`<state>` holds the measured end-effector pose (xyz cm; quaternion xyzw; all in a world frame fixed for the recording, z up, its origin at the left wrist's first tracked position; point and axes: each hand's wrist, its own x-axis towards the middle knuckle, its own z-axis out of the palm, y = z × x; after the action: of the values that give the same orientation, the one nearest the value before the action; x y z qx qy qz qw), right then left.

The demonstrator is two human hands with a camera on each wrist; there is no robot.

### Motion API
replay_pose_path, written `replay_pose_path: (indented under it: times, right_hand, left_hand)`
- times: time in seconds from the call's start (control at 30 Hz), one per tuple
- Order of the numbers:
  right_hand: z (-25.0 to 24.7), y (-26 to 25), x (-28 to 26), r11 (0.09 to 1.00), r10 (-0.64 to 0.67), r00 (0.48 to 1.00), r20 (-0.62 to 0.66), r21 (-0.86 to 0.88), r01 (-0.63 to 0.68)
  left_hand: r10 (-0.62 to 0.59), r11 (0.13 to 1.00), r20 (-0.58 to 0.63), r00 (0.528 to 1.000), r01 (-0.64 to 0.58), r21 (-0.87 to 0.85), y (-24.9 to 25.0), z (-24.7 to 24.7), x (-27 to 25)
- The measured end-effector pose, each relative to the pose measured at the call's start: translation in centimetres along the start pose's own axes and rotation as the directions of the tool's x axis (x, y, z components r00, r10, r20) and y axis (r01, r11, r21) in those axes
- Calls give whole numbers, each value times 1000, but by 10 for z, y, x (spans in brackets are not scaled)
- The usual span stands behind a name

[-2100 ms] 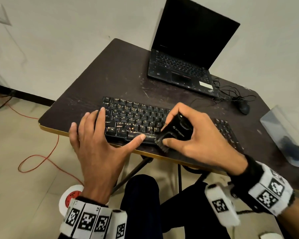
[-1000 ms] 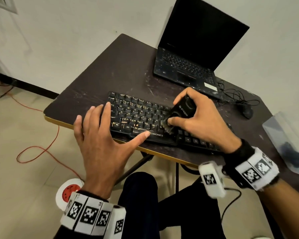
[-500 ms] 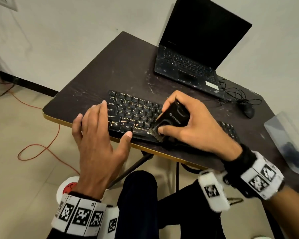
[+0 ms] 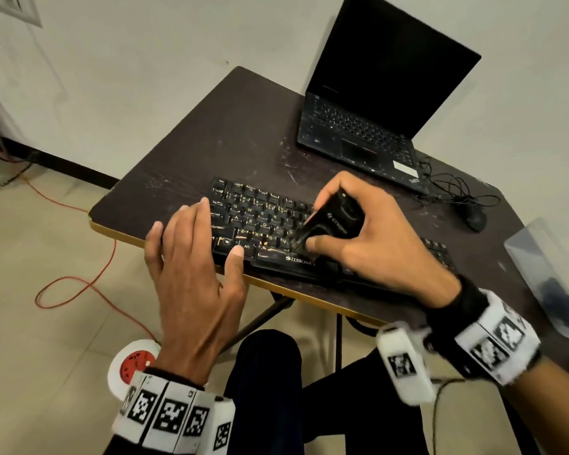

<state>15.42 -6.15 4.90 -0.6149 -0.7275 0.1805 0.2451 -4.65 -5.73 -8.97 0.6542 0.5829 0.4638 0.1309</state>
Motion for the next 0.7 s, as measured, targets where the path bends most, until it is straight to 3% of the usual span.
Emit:
replay_pose_path:
  times: [0.07, 0.17, 0.23, 0.33, 0.47, 0.6, 0.7]
  right_hand:
    - [8, -8, -6, 997, -54, 994, 95, 52, 49]
    - [-3, 6, 12, 996, 34, 998, -55, -80, -38]
    - [-6, 10, 15, 994, 72, 992, -103, -73, -80]
    - [5, 1, 3, 997, -41, 999, 28, -59, 43]
    - [-7, 7, 17, 997, 57, 997, -45, -55, -59]
    - [10, -10, 0, 993, -113, 986, 118, 36, 110]
    - [11, -10, 14, 995, -99, 992, 78, -26, 101]
  left_hand:
    - [-2, 1000, -2, 1000, 2, -6, 0, 1, 0]
    - [-7, 1000, -2, 1000, 7, 1, -2, 2, 0]
    - [-8, 1000, -1, 1000, 8, -5, -2, 1, -2]
    - [-9, 1000, -23, 1000, 9, -20, 0, 1, -1]
    - [-15, 1000, -24, 1000, 15, -5, -2, 3, -1]
    - [-10, 1000, -28, 1000, 9, -16, -1, 3, 0]
    - [-10, 1000, -31, 999, 10, -7, -3, 3, 0]
